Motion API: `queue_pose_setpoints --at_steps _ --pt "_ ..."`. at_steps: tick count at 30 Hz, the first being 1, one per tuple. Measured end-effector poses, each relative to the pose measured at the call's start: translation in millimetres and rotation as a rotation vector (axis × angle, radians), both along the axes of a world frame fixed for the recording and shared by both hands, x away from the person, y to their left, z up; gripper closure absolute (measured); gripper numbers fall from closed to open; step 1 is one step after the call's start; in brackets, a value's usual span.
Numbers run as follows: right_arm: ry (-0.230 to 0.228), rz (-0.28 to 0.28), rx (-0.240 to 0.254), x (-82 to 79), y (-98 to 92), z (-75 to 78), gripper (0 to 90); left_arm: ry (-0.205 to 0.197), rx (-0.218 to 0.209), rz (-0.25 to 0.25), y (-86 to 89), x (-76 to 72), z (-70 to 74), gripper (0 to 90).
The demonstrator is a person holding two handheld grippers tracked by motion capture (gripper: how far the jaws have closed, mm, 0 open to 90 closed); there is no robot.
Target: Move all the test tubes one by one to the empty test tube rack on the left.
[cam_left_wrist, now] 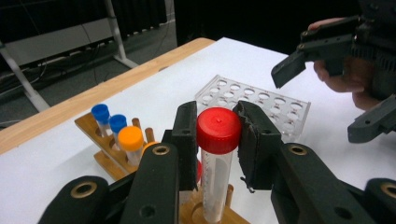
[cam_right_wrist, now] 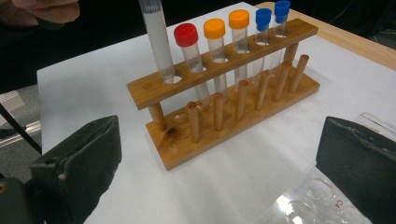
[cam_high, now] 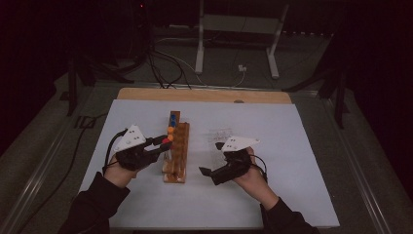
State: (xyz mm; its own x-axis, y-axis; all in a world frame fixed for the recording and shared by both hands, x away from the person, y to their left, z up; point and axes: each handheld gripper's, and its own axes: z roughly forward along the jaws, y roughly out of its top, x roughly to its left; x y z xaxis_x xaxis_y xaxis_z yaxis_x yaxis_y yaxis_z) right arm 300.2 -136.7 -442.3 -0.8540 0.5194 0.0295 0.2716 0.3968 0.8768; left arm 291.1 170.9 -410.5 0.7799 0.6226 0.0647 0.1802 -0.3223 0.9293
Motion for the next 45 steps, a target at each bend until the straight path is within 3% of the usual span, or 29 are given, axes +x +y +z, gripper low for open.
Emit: queue_pose_setpoints --at_steps 25,33,38,45 --pt "-0.001 -0.001 0.005 0.3 -1.7 1.0 0.2 0.045 0.089 -0.004 -3.6 3.2 -27.1 71.4" --pt "0.001 -0.003 0.007 0.6 -2.8 1.8 0.2 0.057 0.118 -0.009 -5.2 3.9 -30.9 71.3" --pt "0.000 -0.004 0.008 0.8 -3.2 2.2 0.2 0.057 0.161 -0.015 -7.2 4.2 -33.5 71.3" --pt "0.004 -0.002 0.012 1.3 -3.7 2.2 0.2 0.066 0.177 -0.022 -7.8 5.5 -34.6 71.2"
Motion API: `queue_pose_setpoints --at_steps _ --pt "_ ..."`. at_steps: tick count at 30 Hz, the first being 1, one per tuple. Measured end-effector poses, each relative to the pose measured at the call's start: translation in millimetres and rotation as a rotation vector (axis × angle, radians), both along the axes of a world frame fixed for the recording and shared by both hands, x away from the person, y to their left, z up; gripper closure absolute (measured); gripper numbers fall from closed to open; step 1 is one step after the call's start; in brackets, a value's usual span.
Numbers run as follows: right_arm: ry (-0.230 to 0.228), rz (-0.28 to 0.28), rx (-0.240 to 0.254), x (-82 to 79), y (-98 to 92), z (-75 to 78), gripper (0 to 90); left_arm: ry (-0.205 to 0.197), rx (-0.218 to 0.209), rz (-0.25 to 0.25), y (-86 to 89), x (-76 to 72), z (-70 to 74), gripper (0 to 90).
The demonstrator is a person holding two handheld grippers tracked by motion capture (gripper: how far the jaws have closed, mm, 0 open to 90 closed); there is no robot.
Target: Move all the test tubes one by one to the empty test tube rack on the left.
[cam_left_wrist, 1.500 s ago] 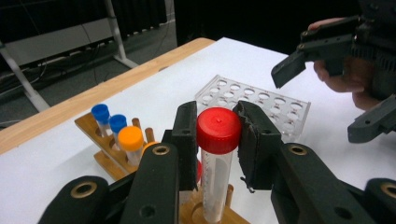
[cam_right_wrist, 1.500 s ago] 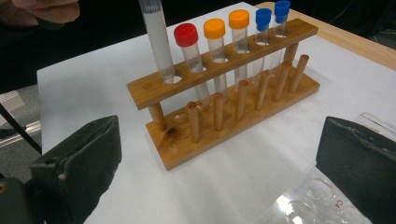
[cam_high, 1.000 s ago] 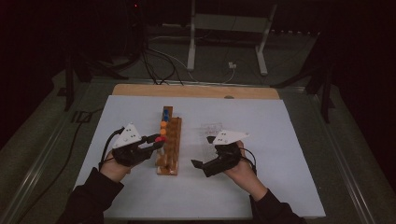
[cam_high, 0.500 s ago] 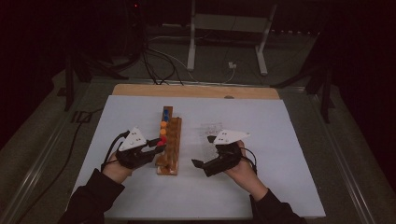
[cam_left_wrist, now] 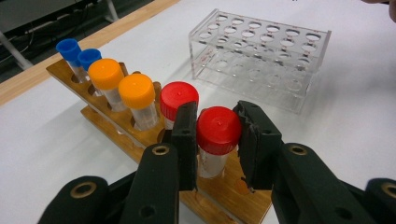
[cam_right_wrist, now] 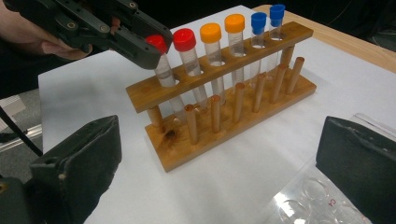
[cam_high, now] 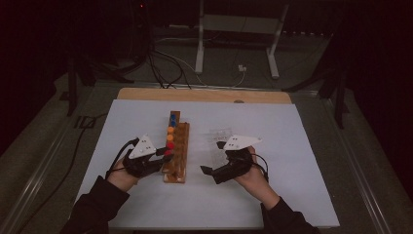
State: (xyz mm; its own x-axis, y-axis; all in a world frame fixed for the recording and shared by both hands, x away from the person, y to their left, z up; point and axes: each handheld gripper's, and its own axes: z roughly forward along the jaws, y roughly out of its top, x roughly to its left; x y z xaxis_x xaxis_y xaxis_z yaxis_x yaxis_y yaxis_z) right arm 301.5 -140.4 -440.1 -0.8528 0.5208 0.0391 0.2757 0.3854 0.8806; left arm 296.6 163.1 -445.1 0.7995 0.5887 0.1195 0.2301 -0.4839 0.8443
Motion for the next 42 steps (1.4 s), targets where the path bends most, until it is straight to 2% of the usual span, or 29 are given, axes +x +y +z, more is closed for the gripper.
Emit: queue_pose_setpoints --at_steps 10,12,14,17,20,22,23,25,27,34,36,39,42 --pt "-0.002 0.001 0.005 -0.7 -0.3 1.1 0.2 0.014 0.004 -0.009 0.0 -0.2 1.6 69.3" --pt "-0.004 0.002 0.009 -0.6 -0.9 1.5 0.2 0.012 -0.012 -0.019 -0.6 -2.1 2.7 60.5" --pt "-0.007 0.002 0.010 -0.7 -1.5 1.8 0.1 0.012 -0.011 -0.021 -1.3 -2.9 4.2 56.5" --pt "-0.009 0.002 0.015 -1.6 -2.3 3.1 0.1 0.008 -0.042 -0.036 -1.3 -5.2 6.7 47.0" --pt "-0.020 0.001 0.014 -2.9 -2.6 4.0 0.1 0.022 -0.080 -0.058 -2.4 -7.0 9.7 30.5" --pt "-0.024 0.002 0.016 -3.2 -2.9 4.3 0.1 0.023 -0.091 -0.050 -4.5 -7.7 10.4 21.6" --pt "-0.027 0.000 0.018 -3.4 -3.3 4.5 0.1 0.034 -0.099 -0.056 -4.7 -7.6 11.0 16.3" --pt "-0.024 0.002 0.026 -3.7 -4.0 4.9 0.1 0.043 -0.117 -0.057 -4.5 -7.2 12.0 12.3" --pt "-0.033 0.000 0.024 -4.6 -4.7 5.2 0.1 0.071 -0.138 -0.098 -2.9 -6.3 12.7 3.4" --pt "-0.044 -0.011 0.023 -5.7 -12.0 6.0 0.2 0.088 -0.125 -0.125 1.3 -7.4 11.2 0.5" --pt "-0.045 -0.017 0.027 -6.3 -15.1 5.9 0.2 0.076 -0.112 -0.123 2.8 -8.8 9.7 0.5" --pt "-0.042 -0.026 0.022 -8.0 -22.5 4.0 0.1 0.082 -0.110 -0.147 6.9 -10.9 5.4 0.4" --pt "-0.039 -0.043 0.012 -9.7 -32.0 -0.8 0.1 0.067 -0.104 -0.133 12.3 -14.0 -0.1 0.4"
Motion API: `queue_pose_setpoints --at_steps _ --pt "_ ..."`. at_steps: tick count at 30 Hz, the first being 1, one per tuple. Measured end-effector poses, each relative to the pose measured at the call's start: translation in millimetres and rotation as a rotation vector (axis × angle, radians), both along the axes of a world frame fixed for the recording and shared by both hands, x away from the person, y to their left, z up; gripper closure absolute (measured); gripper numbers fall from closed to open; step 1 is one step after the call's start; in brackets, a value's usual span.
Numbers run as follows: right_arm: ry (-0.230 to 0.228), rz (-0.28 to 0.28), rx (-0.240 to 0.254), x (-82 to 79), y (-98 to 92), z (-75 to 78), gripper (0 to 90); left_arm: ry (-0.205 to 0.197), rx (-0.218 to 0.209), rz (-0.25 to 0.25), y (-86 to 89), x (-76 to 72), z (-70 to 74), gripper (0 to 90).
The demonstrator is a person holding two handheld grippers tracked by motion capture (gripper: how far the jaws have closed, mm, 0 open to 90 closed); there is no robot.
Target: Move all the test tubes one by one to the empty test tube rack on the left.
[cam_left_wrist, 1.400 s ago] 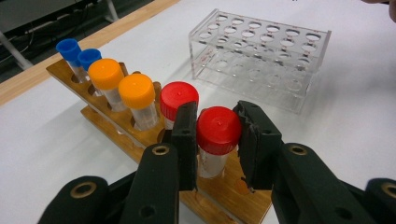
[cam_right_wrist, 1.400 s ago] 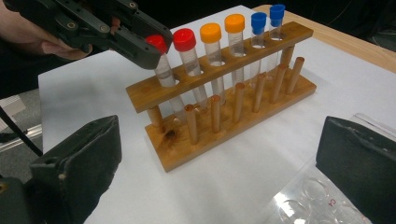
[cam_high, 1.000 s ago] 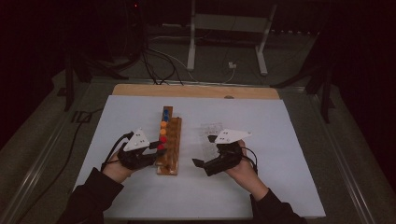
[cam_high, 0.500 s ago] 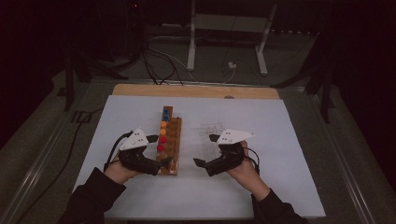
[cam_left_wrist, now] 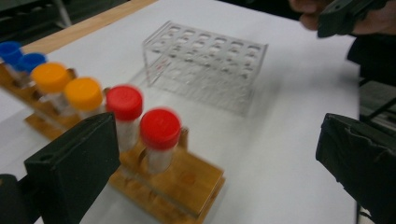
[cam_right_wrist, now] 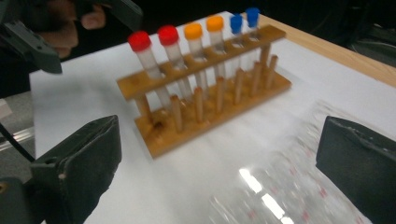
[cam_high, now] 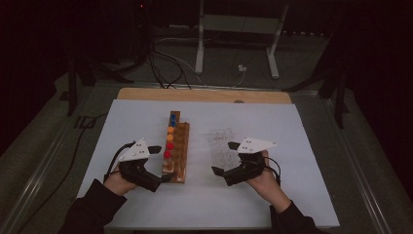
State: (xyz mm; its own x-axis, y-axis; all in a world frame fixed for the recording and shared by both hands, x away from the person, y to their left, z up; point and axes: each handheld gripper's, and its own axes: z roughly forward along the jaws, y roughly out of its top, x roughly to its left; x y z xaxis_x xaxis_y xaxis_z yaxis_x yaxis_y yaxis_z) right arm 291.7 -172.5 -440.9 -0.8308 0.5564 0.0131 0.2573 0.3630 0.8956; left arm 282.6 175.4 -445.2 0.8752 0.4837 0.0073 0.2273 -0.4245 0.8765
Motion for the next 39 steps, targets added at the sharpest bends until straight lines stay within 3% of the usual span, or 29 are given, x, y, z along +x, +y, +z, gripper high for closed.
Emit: queue_pose_setpoints --at_steps 5,17,24,28,31,39 --pt "0.015 -0.026 -0.015 -3.5 -15.6 -12.0 0.2 0.013 -0.013 0.015 11.8 -3.2 -11.0 0.4" --pt "0.012 -0.129 -0.025 -11.9 -60.8 -29.2 0.2 0.063 0.026 0.012 24.4 -10.1 -39.2 0.5" --pt "0.033 -0.191 -0.033 -17.6 -88.3 -40.2 0.2 0.087 0.037 0.062 38.5 -10.6 -55.9 0.5" --pt "0.031 -0.217 -0.069 -20.4 -101.4 -50.3 0.2 0.090 0.039 0.095 46.1 -9.3 -62.1 0.5" --pt "0.034 -0.232 -0.070 -21.4 -108.0 -54.3 0.2 0.084 0.043 0.100 48.1 -11.2 -64.0 0.5" --pt "0.051 -0.260 -0.143 -17.9 -107.6 -62.8 0.2 0.109 0.062 0.091 45.3 -11.8 -67.4 0.5"
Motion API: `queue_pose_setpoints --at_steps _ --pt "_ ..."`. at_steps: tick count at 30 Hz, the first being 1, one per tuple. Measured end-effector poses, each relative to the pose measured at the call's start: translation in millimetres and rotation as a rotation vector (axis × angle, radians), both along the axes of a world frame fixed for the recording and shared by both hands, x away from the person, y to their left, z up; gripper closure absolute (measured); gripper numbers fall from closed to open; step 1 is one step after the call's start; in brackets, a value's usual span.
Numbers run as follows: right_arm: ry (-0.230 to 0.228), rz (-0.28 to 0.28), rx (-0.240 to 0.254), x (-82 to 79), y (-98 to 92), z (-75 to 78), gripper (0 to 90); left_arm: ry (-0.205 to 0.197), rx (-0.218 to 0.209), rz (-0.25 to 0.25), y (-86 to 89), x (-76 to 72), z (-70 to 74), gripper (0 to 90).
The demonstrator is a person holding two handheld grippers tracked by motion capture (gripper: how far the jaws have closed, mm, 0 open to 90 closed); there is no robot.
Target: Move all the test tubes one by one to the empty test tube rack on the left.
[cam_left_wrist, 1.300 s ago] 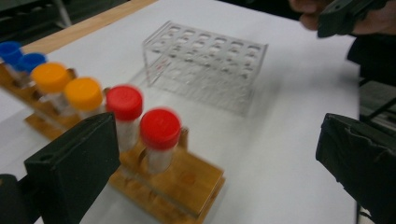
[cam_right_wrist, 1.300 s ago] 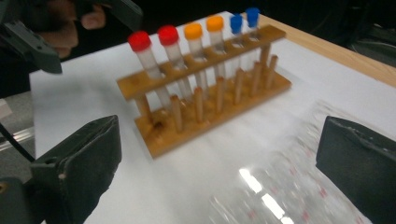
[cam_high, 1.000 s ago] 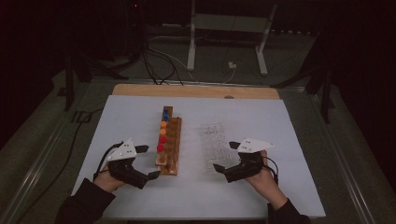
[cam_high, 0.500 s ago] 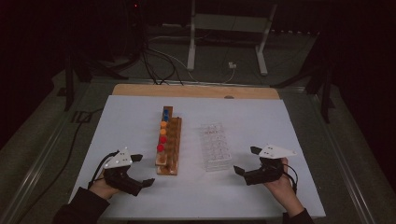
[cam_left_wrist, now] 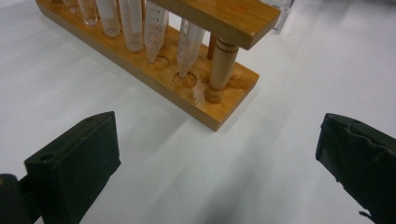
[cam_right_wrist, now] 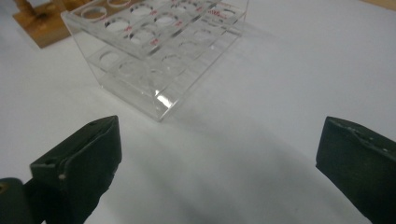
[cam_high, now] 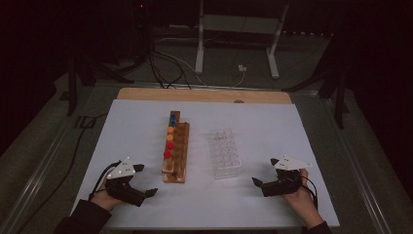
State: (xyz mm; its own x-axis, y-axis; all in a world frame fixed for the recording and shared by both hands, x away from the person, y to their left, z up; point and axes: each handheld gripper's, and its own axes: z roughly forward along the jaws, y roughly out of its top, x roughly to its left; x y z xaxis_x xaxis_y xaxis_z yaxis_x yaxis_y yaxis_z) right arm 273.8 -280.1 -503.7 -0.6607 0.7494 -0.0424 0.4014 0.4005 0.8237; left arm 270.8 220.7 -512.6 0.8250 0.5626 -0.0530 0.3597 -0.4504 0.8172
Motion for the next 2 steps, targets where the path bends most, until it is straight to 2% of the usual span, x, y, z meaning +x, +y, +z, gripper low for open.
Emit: queue_pose_setpoints --at_steps 2 --pt "0.004 -0.001 -0.004 -0.2 0.8 0.1 0.2 0.000 -0.004 0.002 0.4 0.3 0.1 0.5"
